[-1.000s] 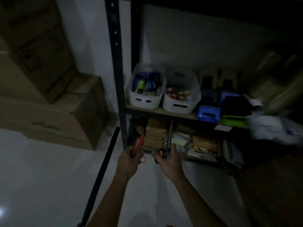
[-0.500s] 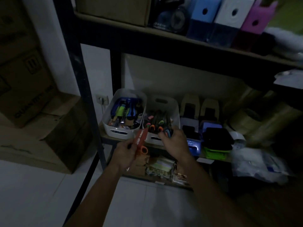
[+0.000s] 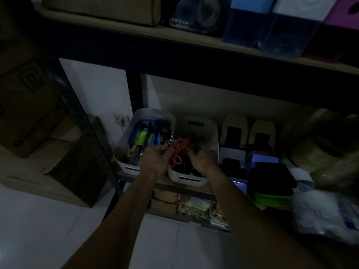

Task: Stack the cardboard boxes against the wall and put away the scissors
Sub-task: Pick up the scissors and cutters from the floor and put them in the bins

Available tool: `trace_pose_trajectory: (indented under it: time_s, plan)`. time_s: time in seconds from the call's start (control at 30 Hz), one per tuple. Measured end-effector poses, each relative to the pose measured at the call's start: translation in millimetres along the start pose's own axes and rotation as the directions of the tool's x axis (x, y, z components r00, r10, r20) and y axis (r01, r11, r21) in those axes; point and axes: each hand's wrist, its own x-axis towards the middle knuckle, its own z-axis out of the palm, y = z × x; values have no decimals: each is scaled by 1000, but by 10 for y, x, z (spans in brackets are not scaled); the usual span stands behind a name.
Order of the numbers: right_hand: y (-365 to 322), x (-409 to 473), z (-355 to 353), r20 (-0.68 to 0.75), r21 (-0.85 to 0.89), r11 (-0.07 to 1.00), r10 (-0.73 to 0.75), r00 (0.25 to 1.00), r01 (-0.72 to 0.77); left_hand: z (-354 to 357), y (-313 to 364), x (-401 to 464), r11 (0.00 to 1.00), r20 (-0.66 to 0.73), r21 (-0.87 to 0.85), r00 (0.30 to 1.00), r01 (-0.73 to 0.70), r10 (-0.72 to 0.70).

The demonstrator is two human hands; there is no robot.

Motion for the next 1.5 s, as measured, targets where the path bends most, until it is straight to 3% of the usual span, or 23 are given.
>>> trace_pose_trajectory:
  time_s: [0.1, 0.23, 0.37, 0.47, 0.67, 0.77, 0.83, 0.9, 0.97, 1.2, 1.33, 1.4, 1.5]
  plan:
    - [1, -27, -65, -21, 4, 1000, -28, 999, 28, 146, 82, 68, 999, -25, 37, 1000, 19, -18]
    - [115, -243, -201, -205, 22, 975, -213, 955, 222, 329, 200, 79, 979, -43, 202, 999, -9, 18]
    - [308, -442, -218, -252, -158, 921, -387, 887, 357, 499, 260, 106, 958, -21, 282, 998, -56, 65]
    - [417, -479, -173, -232, -160, 913, -405, 884, 377, 569, 230, 176, 950, 36, 304, 997, -76, 68]
    - [459, -469, -113, -227, -161, 905, -422, 878, 393, 531, 135, 275, 830, 125, 504, 971, -239, 204]
    - [475, -485, -120, -223, -165, 910, -410, 885, 380, 424, 128, 194, 831, 85, 453, 944, -321, 318]
    - [473, -508, -107, -203, -173, 907, -415, 887, 385, 318, 23, 156, 732, 86, 538, 891, -419, 447]
    - [468, -532, -84, -194, -200, 898, -428, 883, 392, 240, -122, 101, 545, 173, 700, 850, -461, 497]
    - [452, -566, -56, -182, -217, 897, -424, 887, 385, 187, -221, -1, 490, 210, 747, 859, -449, 467]
    - [401, -616, -79, -145, -269, 896, -401, 904, 354, 4, -235, -56, 463, 373, 736, 867, -494, 331]
    - [357, -649, -47, -161, -318, 891, -389, 907, 325, -75, -160, -4, 363, 424, 780, 858, -509, 291]
    - [354, -603, -40, -170, -350, 883, -388, 906, 313, -57, -124, -5, 366, 425, 780, 859, -507, 285]
    - [306, -626, -43, -139, -419, 868, -351, 926, 267, -144, -154, -51, 451, 366, 755, 876, -476, 312]
